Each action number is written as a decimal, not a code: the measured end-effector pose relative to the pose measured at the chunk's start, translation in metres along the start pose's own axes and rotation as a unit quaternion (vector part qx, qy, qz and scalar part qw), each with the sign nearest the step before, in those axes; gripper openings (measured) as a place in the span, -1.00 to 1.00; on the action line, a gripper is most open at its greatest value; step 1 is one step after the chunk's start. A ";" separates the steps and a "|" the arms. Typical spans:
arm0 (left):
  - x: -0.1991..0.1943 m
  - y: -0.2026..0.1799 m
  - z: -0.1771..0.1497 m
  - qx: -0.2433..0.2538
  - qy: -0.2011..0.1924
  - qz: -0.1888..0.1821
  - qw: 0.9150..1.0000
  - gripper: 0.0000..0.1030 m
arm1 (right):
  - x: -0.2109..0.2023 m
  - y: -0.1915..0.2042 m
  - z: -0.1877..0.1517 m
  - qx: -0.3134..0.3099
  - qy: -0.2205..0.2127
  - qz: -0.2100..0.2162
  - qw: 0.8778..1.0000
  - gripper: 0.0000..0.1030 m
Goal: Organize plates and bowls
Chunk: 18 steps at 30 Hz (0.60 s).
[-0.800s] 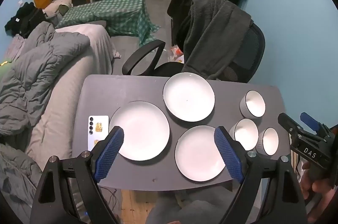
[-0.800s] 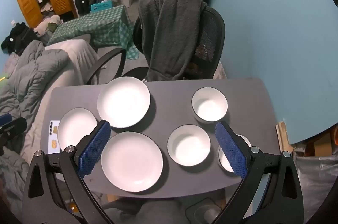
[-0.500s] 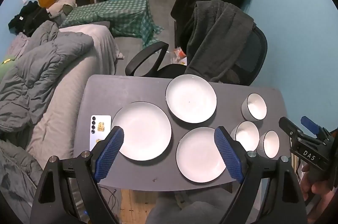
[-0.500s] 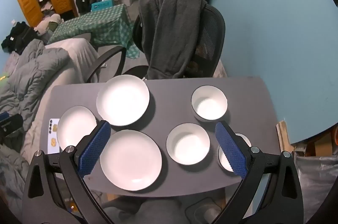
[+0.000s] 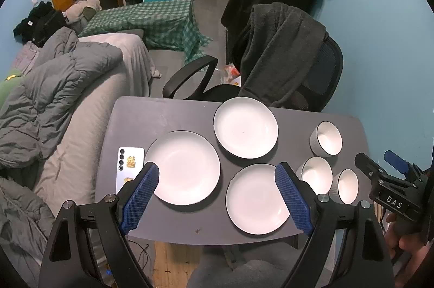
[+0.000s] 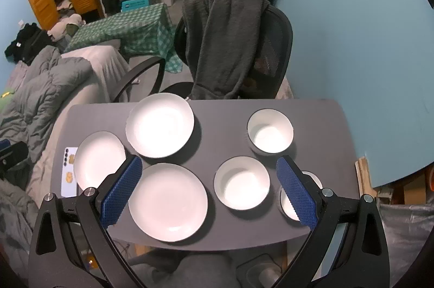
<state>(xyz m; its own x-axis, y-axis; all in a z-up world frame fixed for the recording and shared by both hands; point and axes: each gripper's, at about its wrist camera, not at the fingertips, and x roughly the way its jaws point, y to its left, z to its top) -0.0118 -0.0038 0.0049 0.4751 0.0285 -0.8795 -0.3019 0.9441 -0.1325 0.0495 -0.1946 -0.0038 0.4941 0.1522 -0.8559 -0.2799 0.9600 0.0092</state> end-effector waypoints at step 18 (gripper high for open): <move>-0.003 0.000 -0.002 0.003 0.005 -0.003 1.000 0.72 | -0.001 0.001 -0.004 0.000 -0.002 0.006 1.000 0.89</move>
<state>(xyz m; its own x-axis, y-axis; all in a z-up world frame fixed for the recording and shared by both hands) -0.0149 -0.0049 0.0070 0.4688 0.0191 -0.8831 -0.2932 0.9465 -0.1352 0.0452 -0.1951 -0.0052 0.4934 0.1648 -0.8540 -0.2857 0.9581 0.0199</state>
